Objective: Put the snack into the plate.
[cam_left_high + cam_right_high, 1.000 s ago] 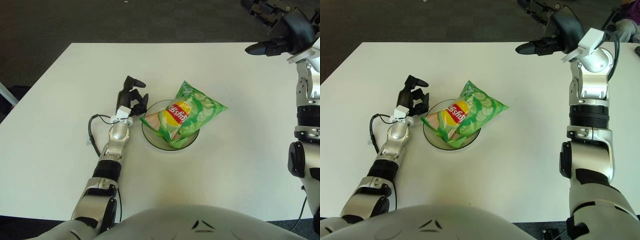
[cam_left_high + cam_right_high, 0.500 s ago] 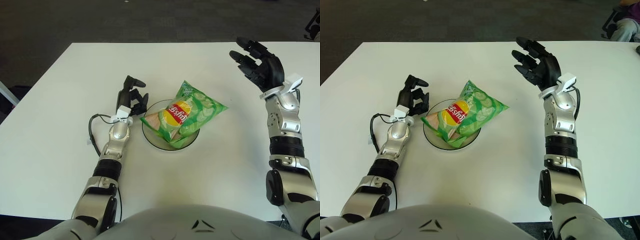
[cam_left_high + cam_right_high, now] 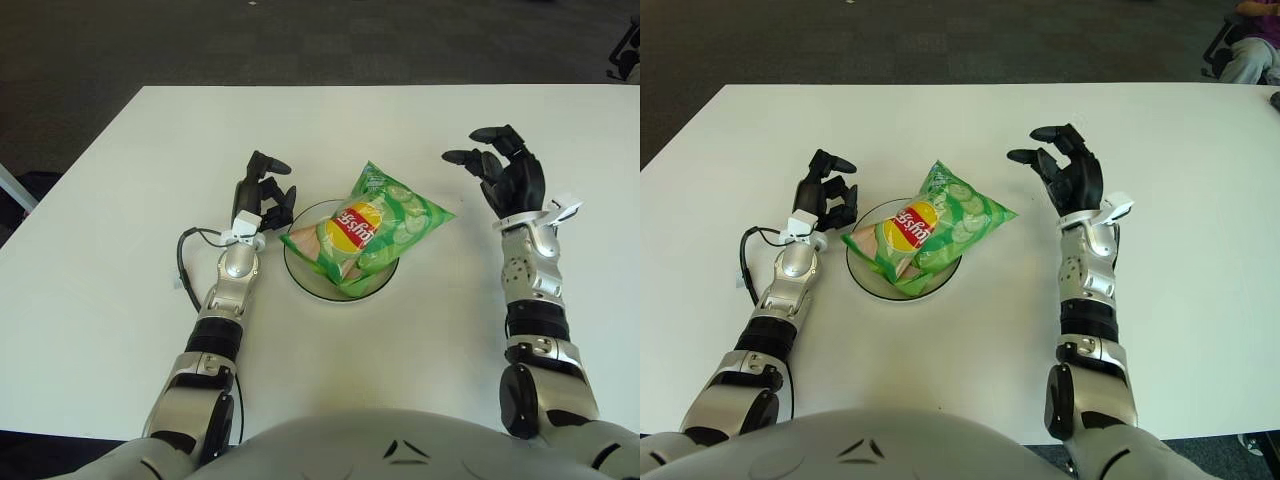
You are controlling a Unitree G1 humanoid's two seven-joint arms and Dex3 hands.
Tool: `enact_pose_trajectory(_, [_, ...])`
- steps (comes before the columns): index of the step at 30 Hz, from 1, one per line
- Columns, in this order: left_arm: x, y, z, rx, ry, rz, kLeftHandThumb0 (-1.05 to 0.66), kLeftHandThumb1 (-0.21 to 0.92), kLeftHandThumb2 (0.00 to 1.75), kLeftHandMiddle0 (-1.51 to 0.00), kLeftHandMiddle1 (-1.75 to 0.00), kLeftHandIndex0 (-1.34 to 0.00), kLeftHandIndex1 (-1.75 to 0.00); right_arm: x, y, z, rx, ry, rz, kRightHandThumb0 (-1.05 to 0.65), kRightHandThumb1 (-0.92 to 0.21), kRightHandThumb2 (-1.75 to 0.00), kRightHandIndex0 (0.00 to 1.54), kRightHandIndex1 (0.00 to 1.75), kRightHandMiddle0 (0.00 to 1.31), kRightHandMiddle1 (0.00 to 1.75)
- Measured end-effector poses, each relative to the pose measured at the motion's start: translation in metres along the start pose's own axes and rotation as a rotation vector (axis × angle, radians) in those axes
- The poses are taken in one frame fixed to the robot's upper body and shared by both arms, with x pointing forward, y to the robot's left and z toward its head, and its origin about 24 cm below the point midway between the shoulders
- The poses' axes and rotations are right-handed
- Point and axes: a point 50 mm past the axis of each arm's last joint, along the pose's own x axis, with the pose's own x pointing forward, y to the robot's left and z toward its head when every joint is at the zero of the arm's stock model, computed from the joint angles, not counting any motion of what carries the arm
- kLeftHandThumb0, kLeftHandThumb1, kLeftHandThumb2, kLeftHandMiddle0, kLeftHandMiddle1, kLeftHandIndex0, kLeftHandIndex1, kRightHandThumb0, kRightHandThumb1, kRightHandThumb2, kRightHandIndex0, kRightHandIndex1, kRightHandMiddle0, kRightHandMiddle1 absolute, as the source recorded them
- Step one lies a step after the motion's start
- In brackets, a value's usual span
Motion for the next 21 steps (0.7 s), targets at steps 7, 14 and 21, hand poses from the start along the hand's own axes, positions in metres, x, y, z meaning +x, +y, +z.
enact_pose_trajectory(7, [0.0, 0.001, 0.0, -0.008, 0.003, 0.001, -0.39, 0.65, 0.87, -0.93, -1.75, -0.37, -1.75, -0.011, 0.002, -0.012, -0.009, 0.005, -0.034, -0.01, -0.92, -0.15, 0.7, 1.23, 0.45, 1.29])
enact_pose_trajectory(14, [0.0, 0.003, -0.001, -0.033, 0.013, 0.006, -0.39, 0.66, 0.87, -0.92, -1.75, -0.36, -1.75, -0.019, 0.002, -0.027, -0.094, 0.06, -0.083, 0.0, -0.78, -0.45, 0.65, 1.33, 0.41, 1.38])
enact_pose_trajectory(21, [0.0, 0.005, -0.003, -0.053, 0.031, 0.002, -0.39, 0.66, 0.86, -0.91, -1.75, -0.36, -1.75, -0.026, 0.001, -0.034, -0.116, 0.093, -0.141, -0.01, -0.5, -1.03, 0.58, 1.61, 0.33, 1.65])
